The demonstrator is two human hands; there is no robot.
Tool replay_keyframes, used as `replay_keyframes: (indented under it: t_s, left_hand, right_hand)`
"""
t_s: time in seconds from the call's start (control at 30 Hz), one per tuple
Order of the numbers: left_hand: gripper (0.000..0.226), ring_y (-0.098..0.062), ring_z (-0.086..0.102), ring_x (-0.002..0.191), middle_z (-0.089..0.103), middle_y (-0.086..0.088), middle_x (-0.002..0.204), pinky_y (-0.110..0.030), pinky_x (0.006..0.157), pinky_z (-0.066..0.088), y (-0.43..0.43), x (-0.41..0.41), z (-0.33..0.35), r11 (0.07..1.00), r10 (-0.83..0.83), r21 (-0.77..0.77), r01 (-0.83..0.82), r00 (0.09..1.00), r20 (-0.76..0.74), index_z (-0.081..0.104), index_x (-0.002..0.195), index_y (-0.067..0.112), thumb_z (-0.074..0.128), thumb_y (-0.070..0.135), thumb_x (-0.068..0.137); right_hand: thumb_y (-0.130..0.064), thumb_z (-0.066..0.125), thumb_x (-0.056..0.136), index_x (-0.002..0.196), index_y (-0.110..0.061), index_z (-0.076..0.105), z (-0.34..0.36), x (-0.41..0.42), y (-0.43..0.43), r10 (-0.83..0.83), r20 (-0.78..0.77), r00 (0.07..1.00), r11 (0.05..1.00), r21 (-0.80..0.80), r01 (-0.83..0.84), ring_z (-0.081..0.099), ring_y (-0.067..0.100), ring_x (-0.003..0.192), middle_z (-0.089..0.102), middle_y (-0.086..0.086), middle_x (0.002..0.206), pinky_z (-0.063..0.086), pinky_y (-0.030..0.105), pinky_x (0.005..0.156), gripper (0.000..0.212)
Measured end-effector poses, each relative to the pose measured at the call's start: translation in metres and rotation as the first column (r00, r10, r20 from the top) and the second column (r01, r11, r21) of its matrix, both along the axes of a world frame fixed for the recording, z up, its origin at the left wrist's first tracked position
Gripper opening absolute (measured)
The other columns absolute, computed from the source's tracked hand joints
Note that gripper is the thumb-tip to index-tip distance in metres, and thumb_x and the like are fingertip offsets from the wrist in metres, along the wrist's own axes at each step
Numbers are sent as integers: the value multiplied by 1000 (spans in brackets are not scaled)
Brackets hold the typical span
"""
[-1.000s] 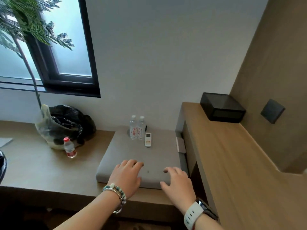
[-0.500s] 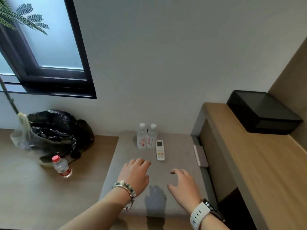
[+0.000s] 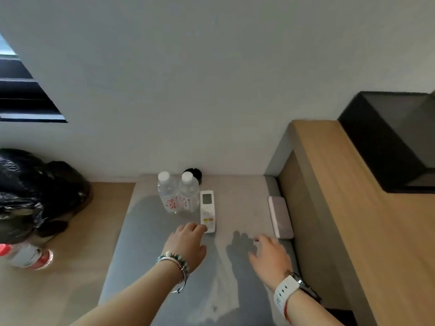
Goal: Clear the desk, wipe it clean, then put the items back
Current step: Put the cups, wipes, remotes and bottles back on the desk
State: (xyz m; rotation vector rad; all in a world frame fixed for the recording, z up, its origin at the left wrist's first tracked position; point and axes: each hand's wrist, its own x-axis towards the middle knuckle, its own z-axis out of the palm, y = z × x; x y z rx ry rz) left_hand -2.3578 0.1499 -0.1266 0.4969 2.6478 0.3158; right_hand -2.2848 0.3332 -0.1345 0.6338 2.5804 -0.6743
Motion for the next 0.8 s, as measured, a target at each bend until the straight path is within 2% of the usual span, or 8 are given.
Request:
replay_keyframes:
  t_s: [0.13,0.23,0.37,0.43,0.53,0.6,0.7,0.8]
  left_hand:
    - [44,-20,42,123,44,1,134,-30,98,41,33,-33,-57,989,146,-3,-147,979,140,41,134,24,49,32,91]
    - [47,-21,41,124,41,1,137,-31,100,41,51,-52,-100,970,239,-17,-241,950,201,40,135,21,50,31,91]
    - [59,-30,43,122,39,-7,138,-39,101,40,68,-77,-148,878,468,-26,-478,846,254,33,138,12,56,33,88]
    - [69,-35,43,122,39,-13,137,-44,101,40,77,-84,-168,812,566,-36,-583,769,299,30,139,7,62,36,85]
    - [79,-40,39,124,40,-18,137,-45,101,35,87,-91,-187,750,646,-79,-656,703,297,27,138,4,67,39,80]
    - [80,-39,37,125,38,-20,137,-44,100,34,91,-96,-192,727,681,-127,-674,686,256,28,137,4,68,41,79]
    - [72,-38,39,122,40,-20,132,-43,97,36,91,-103,-197,672,732,-129,-729,627,268,33,132,3,69,35,77]
    - [69,-38,42,118,39,-20,128,-42,97,37,91,-106,-201,667,730,-136,-733,605,318,33,129,4,70,28,76]
  right_hand:
    - [-32,49,91,139,-27,36,-52,-39,49,-91,112,990,996,14,90,39,23,129,38,-1,144,39,36,103,50]
    - [-31,51,91,141,-23,34,-95,-67,80,-252,169,953,967,4,255,41,29,129,38,5,143,38,37,104,54]
    - [-24,58,86,119,-5,47,-161,-98,105,-590,175,788,789,-82,609,49,39,119,49,21,127,42,42,98,40]
    - [-35,59,86,124,0,44,-183,-109,113,-698,189,690,698,-34,715,46,39,120,46,22,130,40,42,98,54]
    - [-53,65,79,134,1,34,-198,-119,117,-751,141,645,658,81,748,39,39,123,38,22,133,35,44,98,84]
    - [-56,70,72,135,0,33,-200,-120,114,-757,104,645,653,121,747,35,38,124,35,22,134,33,47,100,92]
    - [-55,71,71,133,-3,36,-207,-118,115,-742,127,658,670,165,724,32,36,124,33,20,134,29,45,103,88]
    - [-53,70,72,129,-4,39,-208,-119,120,-737,114,666,674,210,709,34,38,123,35,22,131,27,46,105,82]
